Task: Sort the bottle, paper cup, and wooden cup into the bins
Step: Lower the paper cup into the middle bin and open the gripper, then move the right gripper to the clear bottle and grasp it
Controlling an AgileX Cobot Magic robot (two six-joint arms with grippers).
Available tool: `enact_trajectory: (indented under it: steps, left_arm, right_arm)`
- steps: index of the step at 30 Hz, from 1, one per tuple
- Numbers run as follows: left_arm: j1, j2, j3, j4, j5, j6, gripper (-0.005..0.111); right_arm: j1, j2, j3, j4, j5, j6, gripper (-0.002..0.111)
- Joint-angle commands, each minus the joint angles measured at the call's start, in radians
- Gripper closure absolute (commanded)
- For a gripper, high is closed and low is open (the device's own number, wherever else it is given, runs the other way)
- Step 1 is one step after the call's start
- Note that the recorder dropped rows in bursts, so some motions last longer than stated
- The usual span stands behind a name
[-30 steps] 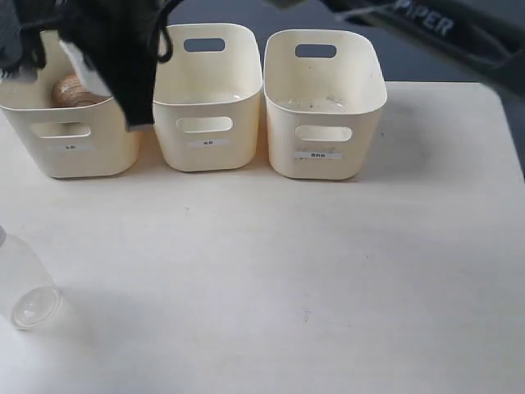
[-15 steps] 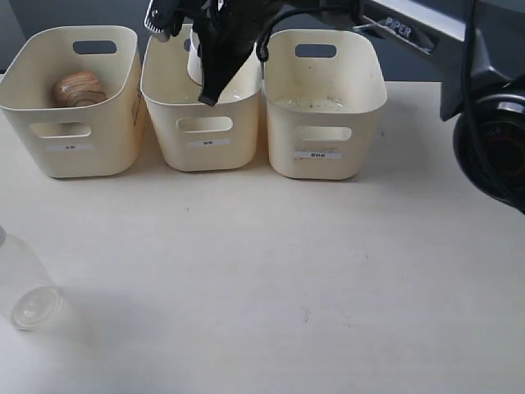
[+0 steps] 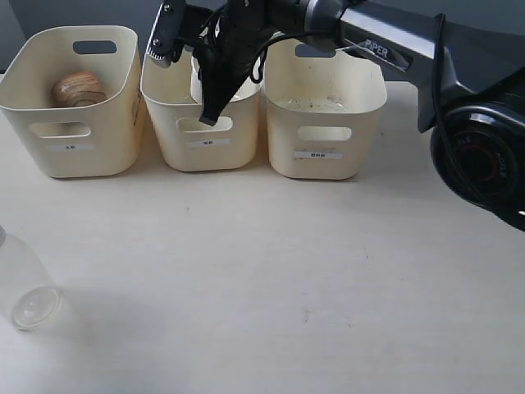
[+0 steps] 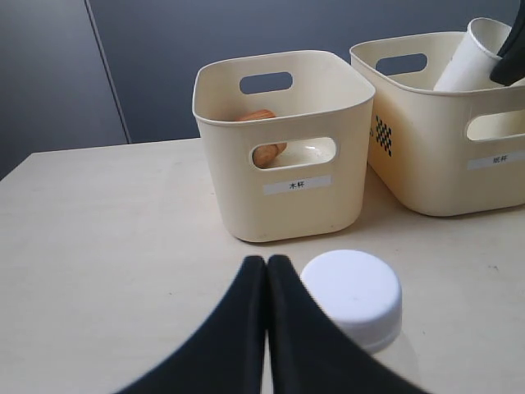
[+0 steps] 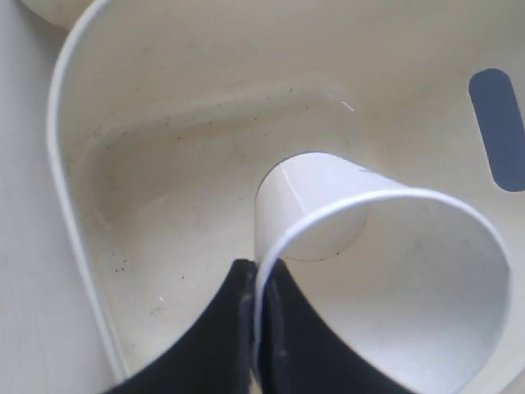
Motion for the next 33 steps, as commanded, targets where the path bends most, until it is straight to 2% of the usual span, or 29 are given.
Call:
enact_trajectory:
  steps: [1,2,3,5,7,18,23,26,33]
  left_arm:
    - [-0.003,0.003,-0.003,0.0,-0.014,-0.003,0.107]
    - [-0.003,0.003,-0.003,0.0,-0.014,-0.003,0.107]
    - [-0.003,0.003,-0.003,0.0,-0.014,-0.003,0.107]
    - [-0.003,0.003,-0.003,0.0,-0.014,-0.003,0.107]
    - [-0.003,0.003,-0.003,0.0,-0.014,-0.003,0.107]
    - [-0.003,0.003,-0.003,0.0,-0.014,-0.003,0.107]
    - [-0.003,0.003,-0.003,0.0,-0.014,-0.003,0.107]
    - [-0.003,0.003,-0.003,0.0,-0.014,-0.003,0.107]
    - [-0.003,0.003,-0.003,0.0,-0.014,-0.003,0.107]
  right_arm:
    - [-0.005,-0.005,0.002,-0.005,-0.004,0.002,0.101]
    - [-0.005,-0.005,0.002,-0.005,-0.004,0.002,0.095]
    - [-0.005,-0.005,0.002,-0.006,-0.006,0.005,0.082]
    - [-0.005,-0.005,0.002,-0.006,-0.033,0.023,0.069]
    - [-0.005,-0.005,0.002,-0.006,-0.057,0.023,0.067]
    - [-0.004,-0.083,0.0,0.05,-0.108,0.03,0.067]
    - [-0.004,-0.216,0.0,0.368,-0.046,-0.107,0.067]
    - [-0.004,-0.246,0.0,0.63,0.123,-0.266,0.067]
    - [-0.002,-0.246,0.077,0.868,0.257,-0.435,0.071]
